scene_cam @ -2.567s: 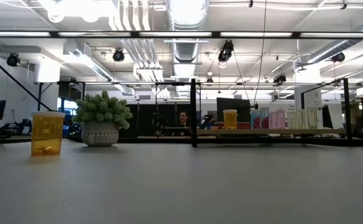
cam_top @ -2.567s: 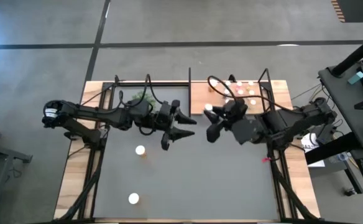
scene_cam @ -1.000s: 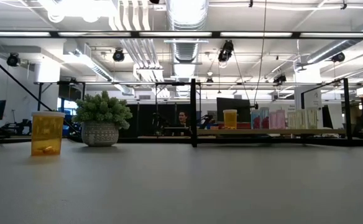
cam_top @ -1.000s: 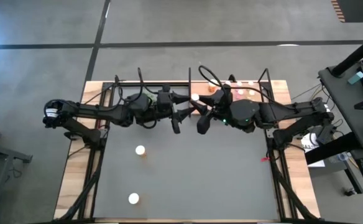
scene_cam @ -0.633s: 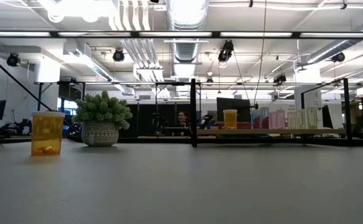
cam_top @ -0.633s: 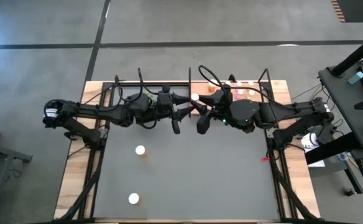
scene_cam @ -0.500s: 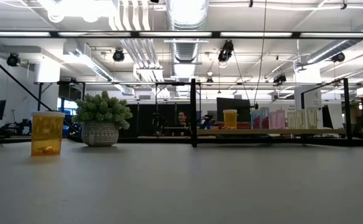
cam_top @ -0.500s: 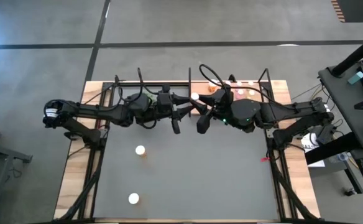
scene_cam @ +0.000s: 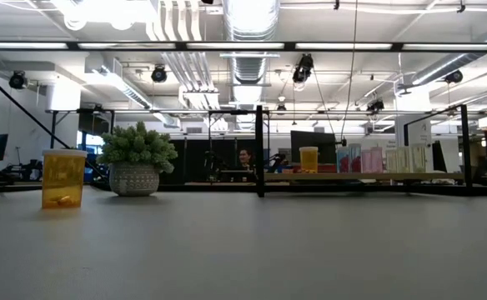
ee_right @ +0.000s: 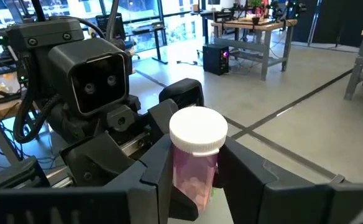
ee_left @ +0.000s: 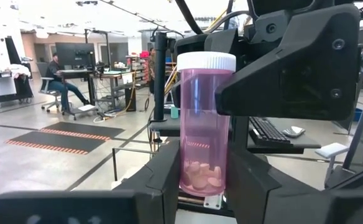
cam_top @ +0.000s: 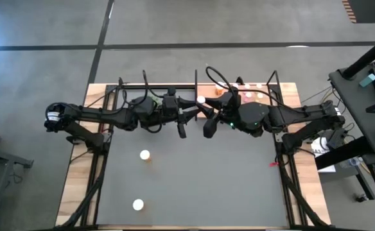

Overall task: Pick and place medicine bottles onto shelf by color
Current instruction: Put the pink pill bottle on the shelf aligned with the other pink pill bottles

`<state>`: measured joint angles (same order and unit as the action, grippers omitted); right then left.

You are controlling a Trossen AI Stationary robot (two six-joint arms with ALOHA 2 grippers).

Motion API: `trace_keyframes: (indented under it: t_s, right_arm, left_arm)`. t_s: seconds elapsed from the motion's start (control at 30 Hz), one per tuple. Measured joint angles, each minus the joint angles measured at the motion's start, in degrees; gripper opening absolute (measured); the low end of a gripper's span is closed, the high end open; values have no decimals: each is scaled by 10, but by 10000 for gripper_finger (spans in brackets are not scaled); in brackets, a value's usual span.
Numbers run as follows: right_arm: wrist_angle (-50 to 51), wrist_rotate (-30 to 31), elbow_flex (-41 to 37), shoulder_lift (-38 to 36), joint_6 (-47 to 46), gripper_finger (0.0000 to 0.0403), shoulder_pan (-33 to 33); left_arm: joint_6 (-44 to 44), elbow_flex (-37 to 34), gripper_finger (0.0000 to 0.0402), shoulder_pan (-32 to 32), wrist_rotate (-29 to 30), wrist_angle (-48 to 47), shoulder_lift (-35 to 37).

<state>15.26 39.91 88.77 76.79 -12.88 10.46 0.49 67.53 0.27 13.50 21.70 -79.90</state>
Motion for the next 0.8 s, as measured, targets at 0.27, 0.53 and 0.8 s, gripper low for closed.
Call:
trace_keyframes:
  t_s: [0.27, 0.53, 0.8]
  right_arm:
    - [9, -19, 0, 0, 0, 105, 0]
    - [84, -34, 0, -9, -6, 131, 0]
    - [147, -135, 1, -36, -63, 203, -5]
  left_arm:
    - [0, -1, 91, 0, 0, -3, 0]
    - [0, -5, 90, 0, -3, -10, -1]
    - [-1, -5, 90, 0, 0, -19, 0]
